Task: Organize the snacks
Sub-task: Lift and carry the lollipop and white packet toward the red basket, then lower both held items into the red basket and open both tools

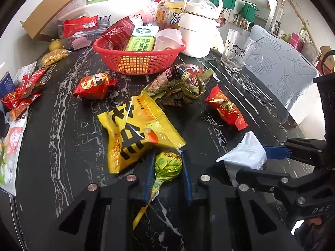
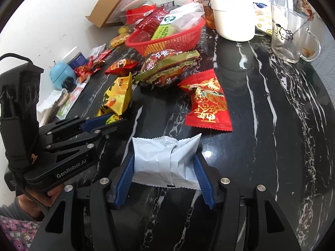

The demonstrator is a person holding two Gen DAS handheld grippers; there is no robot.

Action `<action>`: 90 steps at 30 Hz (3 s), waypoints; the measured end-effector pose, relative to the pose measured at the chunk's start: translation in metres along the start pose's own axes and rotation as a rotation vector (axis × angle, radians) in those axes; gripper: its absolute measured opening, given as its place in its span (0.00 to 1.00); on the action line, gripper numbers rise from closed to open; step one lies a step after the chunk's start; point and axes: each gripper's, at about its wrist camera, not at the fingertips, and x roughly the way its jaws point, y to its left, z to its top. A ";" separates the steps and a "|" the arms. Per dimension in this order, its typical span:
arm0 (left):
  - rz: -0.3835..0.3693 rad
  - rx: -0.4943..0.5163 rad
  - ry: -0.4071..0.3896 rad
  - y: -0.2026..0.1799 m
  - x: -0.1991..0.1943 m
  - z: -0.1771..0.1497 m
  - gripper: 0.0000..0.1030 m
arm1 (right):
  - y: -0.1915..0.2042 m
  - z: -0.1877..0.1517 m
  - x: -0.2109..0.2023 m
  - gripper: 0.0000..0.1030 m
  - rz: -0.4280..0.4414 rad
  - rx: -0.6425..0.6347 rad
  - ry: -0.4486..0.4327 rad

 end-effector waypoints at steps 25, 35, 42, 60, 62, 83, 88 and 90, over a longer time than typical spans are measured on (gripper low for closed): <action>-0.048 -0.007 -0.071 -0.004 -0.054 0.008 0.23 | 0.018 -0.002 -0.031 0.48 0.114 0.032 -0.071; -0.065 0.009 -0.172 -0.004 -0.080 0.037 0.23 | 0.027 0.023 -0.055 0.48 0.143 -0.006 -0.138; -0.060 0.027 -0.279 -0.003 -0.101 0.070 0.23 | 0.034 0.055 -0.074 0.48 0.144 -0.070 -0.200; -0.049 0.022 -0.422 0.021 -0.109 0.165 0.23 | 0.036 0.159 -0.093 0.48 0.101 -0.160 -0.336; -0.042 0.019 -0.429 0.024 -0.105 0.174 0.23 | 0.035 0.171 -0.091 0.48 0.089 -0.163 -0.345; 0.037 -0.013 -0.318 0.060 -0.018 0.204 0.23 | 0.012 0.234 -0.015 0.43 -0.022 -0.177 -0.298; 0.042 -0.030 -0.273 0.065 0.003 0.202 0.23 | 0.009 0.235 0.006 0.40 -0.022 -0.171 -0.252; 0.051 -0.030 -0.261 0.067 0.009 0.200 0.23 | 0.008 0.233 0.012 0.40 -0.034 -0.173 -0.238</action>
